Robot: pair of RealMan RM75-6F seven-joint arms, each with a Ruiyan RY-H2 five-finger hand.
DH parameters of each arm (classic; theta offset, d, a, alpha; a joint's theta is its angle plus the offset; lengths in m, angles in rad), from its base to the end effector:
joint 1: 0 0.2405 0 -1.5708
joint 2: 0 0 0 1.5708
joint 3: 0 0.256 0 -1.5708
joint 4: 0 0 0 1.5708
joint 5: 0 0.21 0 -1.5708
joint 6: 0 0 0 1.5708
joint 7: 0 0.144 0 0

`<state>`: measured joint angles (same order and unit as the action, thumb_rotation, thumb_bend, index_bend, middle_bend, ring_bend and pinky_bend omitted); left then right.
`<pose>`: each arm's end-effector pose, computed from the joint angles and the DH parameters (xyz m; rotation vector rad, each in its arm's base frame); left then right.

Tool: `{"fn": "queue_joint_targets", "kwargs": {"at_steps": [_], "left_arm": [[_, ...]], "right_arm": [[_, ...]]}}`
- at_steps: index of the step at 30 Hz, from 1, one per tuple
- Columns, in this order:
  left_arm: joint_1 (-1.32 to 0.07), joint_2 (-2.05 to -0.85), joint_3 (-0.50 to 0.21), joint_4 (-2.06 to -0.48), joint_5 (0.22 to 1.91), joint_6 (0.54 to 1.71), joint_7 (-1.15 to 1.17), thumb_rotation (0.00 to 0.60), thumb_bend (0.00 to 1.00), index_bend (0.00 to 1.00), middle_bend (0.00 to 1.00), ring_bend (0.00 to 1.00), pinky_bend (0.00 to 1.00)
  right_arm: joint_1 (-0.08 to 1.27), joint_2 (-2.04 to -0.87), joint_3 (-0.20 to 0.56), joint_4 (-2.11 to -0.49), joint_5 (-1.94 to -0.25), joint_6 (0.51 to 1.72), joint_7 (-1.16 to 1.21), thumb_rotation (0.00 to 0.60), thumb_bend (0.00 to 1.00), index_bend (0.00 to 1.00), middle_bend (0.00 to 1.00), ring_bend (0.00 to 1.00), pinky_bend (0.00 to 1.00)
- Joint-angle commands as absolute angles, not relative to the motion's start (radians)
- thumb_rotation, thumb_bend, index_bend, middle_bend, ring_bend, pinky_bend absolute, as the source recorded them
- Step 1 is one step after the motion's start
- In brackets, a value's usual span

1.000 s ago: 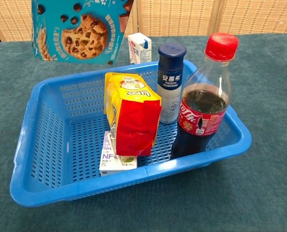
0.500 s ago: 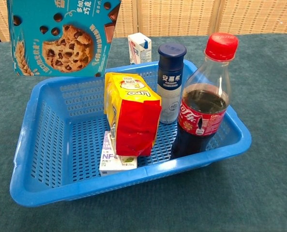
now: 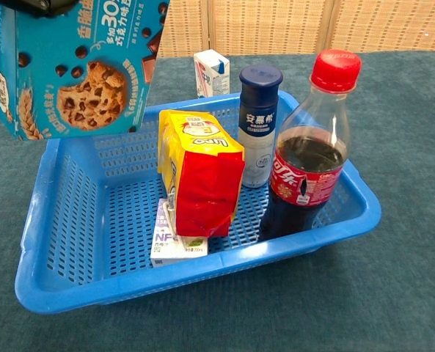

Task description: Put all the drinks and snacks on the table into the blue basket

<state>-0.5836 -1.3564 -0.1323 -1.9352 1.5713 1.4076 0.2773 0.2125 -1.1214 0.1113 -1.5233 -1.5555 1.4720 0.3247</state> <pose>-0.0824 0.2577 0.0844 -1.7099 -0.7270 -1.5503 -0.2891 -0.2335 0.1712 1.3982 -0.9568 1.2413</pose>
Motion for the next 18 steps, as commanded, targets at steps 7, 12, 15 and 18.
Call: {"fn": "queue_joint_targets", "kwargs": {"at_steps": [7, 12, 15, 18], "left_arm": [[-0.602, -1.363, -0.113, -1.936, 1.533, 1.29, 0.273, 0.6, 0.63, 0.33, 0.16, 0.2, 0.47], [-0.628, -1.32, -0.111, -1.929, 1.538, 1.223, 0.184, 0.6, 0.2, 0.0, 0.0, 0.0, 0.02], [-0.639, -1.321, -0.133, -1.887, 1.602, 1.254, 0.025, 0.6, 0.03, 0.0, 0.0, 0.0, 0.0], [-0.639, -1.328, -0.151, -1.848, 1.642, 1.296, -0.057, 0.6, 0.0, 0.0, 0.0, 0.0, 0.0]], "right_arm": [[0.212, -1.12, 0.11, -1.522, -1.559, 1.474, 0.329, 0.6, 0.0, 0.0, 0.0, 0.0, 0.14], [0.212, -1.121, 0.11, -1.521, -1.558, 1.473, 0.329, 0.6, 0.0, 0.0, 0.0, 0.0, 0.14], [0.214, -1.122, 0.11, -1.521, -1.557, 1.47, 0.325, 0.6, 0.0, 0.0, 0.0, 0.0, 0.14], [0.214, -1.123, 0.11, -1.521, -1.556, 1.469, 0.323, 0.6, 0.0, 0.0, 0.0, 0.0, 0.14]]}}
